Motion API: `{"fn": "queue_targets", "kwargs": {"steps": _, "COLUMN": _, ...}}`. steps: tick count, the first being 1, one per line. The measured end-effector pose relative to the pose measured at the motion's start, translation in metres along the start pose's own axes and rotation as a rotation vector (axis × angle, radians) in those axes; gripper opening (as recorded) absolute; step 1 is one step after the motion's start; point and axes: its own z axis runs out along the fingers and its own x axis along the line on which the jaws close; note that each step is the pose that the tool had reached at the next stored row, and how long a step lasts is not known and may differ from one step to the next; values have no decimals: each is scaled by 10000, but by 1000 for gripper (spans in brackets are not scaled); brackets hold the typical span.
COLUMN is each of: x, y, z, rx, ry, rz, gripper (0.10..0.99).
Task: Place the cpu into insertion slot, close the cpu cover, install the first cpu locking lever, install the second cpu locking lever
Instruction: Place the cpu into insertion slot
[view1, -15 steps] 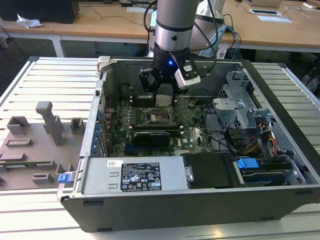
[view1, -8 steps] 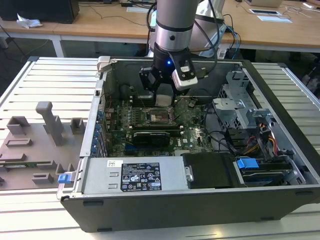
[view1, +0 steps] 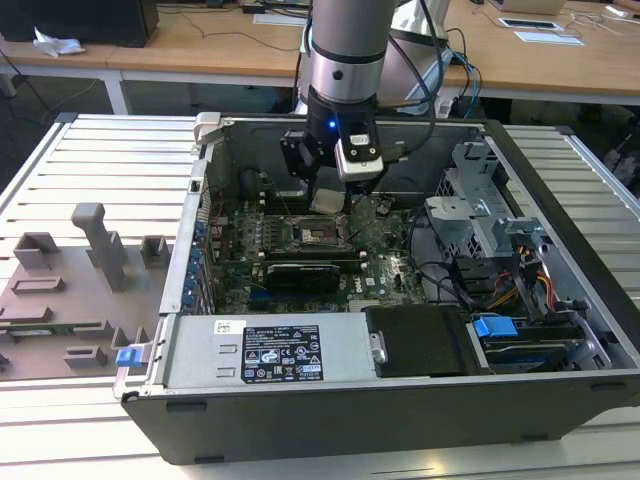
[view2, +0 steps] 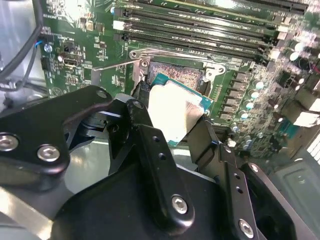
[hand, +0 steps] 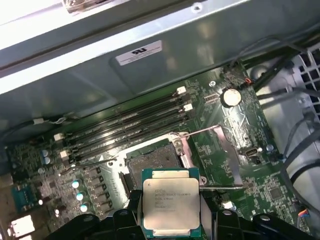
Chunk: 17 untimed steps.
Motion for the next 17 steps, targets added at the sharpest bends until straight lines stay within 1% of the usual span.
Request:
{"fn": "queue_targets", "kwargs": {"steps": 4, "x": 0, "y": 0, "z": 1, "rx": -9, "ry": -32, "rz": 522, "gripper": 545}}
{"fn": "queue_targets", "kwargs": {"steps": 7, "x": 0, "y": -1, "z": 1, "rx": -18, "ry": -67, "rz": 1088, "gripper": 545}}
{"fn": "queue_targets", "kwargs": {"steps": 17, "x": 0, "y": -1, "z": 4, "rx": -30, "ry": -133, "rz": 2106, "gripper": 545}}
